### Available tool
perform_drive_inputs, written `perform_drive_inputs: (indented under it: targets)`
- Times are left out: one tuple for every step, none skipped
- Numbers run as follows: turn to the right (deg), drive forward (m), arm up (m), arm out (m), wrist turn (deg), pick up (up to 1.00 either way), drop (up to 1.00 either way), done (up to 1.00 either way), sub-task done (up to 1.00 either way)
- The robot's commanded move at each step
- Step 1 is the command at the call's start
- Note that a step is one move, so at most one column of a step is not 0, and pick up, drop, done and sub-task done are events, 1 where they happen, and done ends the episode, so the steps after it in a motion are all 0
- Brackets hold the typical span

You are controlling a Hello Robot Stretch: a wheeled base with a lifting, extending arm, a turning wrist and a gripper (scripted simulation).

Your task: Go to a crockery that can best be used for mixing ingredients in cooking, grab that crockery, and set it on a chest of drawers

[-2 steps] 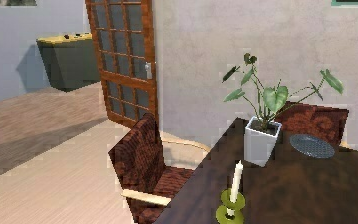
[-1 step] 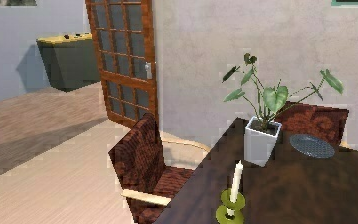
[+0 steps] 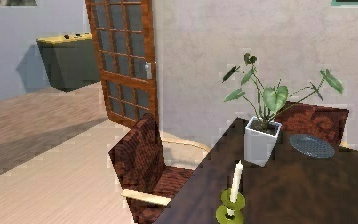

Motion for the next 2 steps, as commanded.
perform_drive_inputs:
  targets:
    - [0.0,0.00,0.00,0.00,-45.0,0.00,0.00,0.00,0.00]
    - [0.0,0.00,0.00,0.00,-12.0,0.00,0.00,0.00,0.00]
